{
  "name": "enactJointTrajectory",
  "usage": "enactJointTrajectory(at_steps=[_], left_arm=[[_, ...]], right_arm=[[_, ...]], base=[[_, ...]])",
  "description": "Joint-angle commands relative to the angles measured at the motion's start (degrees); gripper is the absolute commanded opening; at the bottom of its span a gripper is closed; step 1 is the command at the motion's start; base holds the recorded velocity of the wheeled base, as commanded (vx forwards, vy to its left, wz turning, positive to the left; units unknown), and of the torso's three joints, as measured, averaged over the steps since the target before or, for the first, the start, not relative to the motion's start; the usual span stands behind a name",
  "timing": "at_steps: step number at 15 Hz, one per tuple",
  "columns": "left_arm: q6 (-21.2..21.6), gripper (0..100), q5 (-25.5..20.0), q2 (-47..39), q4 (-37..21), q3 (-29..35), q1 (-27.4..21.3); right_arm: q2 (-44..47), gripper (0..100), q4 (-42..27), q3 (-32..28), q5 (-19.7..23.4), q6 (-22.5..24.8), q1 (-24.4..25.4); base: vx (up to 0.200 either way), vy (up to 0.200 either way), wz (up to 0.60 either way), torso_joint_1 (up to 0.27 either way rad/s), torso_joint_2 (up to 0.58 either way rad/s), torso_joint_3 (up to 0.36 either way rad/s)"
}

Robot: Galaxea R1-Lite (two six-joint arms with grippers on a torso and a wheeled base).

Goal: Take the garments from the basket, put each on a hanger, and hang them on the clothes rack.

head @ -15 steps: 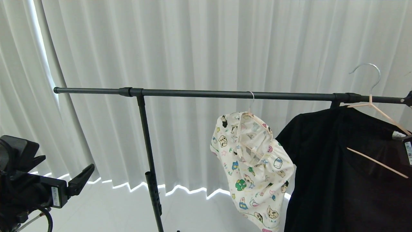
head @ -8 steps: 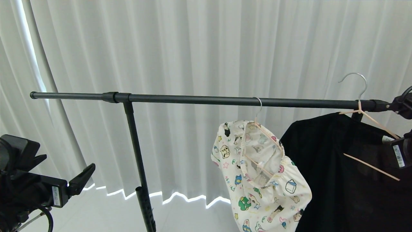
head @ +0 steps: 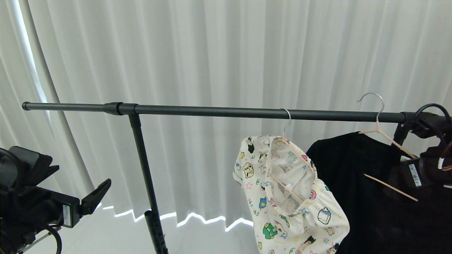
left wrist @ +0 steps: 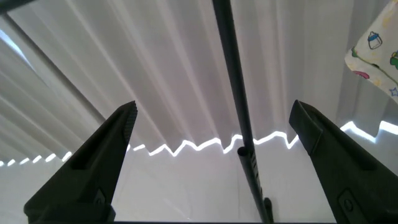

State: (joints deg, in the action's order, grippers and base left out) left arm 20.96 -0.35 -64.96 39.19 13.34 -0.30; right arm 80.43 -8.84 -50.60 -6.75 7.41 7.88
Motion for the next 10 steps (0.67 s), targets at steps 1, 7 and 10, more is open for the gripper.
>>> enactJointTrajectory(at_steps=[1,7,10], left_arm=[[0.14,100,0.0,-0.16,0.01,0.9,-1.63],[0.23,100,0.0,-1.57,0.01,1.43,-1.98],[0.23,100,0.0,-1.57,0.01,1.34,-2.68]], right_arm=[[2.27,0,0.31,0.94,-0.01,-0.03,0.3],[3.24,0,2.51,3.23,-0.1,-0.12,0.56],[3.24,100,2.69,3.32,-0.01,-0.12,0.56]], base=[[0.0,0.0,0.0,0.0,0.0,0.0],[0.0,0.0,0.0,0.0,0.0,0.0],[0.0,0.0,0.0,0.0,0.0,0.0]])
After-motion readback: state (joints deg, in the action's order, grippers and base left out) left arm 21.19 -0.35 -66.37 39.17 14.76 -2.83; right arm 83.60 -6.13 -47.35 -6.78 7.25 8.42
